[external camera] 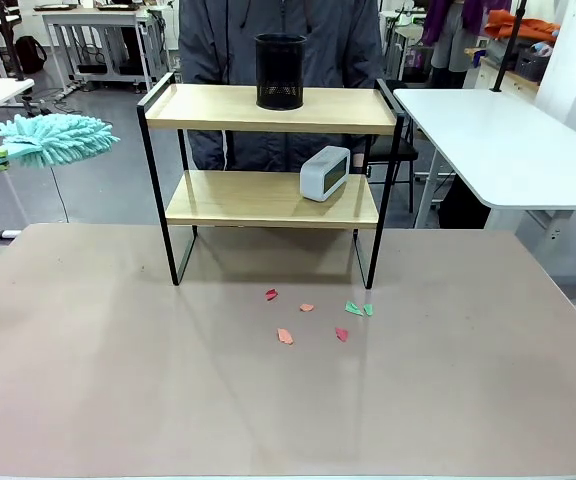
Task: Clean the shelf.
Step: Hand the Duster back to the human.
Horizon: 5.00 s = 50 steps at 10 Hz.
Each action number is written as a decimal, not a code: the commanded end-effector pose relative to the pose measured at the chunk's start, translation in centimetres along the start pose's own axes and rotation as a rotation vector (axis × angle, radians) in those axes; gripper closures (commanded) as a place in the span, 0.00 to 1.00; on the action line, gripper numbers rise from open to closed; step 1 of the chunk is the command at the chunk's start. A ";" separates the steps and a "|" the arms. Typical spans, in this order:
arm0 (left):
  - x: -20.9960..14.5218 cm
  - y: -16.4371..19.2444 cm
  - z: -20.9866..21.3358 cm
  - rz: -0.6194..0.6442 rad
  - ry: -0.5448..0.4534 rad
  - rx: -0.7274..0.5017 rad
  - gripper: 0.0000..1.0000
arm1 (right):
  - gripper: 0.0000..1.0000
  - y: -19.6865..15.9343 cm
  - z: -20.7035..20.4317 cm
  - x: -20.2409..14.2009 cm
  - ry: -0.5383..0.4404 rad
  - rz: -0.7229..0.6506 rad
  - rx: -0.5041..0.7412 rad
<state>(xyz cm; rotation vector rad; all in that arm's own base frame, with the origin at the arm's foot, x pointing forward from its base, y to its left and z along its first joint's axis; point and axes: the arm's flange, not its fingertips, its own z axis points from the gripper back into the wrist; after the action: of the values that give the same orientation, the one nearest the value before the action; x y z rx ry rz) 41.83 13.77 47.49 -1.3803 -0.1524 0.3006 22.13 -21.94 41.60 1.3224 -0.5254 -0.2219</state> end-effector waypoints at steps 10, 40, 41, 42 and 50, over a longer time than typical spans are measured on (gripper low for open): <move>-11.1 -12.3 -5.5 -0.690 1.137 0.185 0.88 | 0.00 18.1 -15.3 -2.5 0.164 0.396 0.085; -17.1 -16.2 -23.8 -0.754 1.656 0.194 0.88 | 0.00 22.5 -37.1 -16.5 0.958 0.512 0.115; -17.0 -16.2 -23.8 -0.753 1.639 0.196 0.88 | 0.00 22.5 -37.0 -16.5 0.964 0.516 0.110; -16.9 -16.2 -23.9 -0.747 1.630 0.196 0.88 | 0.00 22.6 -37.0 -16.6 0.969 0.515 0.112; -17.0 -16.2 -24.3 -0.747 1.613 0.191 0.88 | 1.00 22.4 -36.8 -16.7 0.984 0.528 0.116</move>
<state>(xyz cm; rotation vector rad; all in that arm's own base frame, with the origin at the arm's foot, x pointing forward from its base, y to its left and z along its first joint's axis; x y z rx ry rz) 33.77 -16.77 58.93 -0.9163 0.6777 -1.4029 22.57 22.87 53.27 1.1812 -0.0354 0.8672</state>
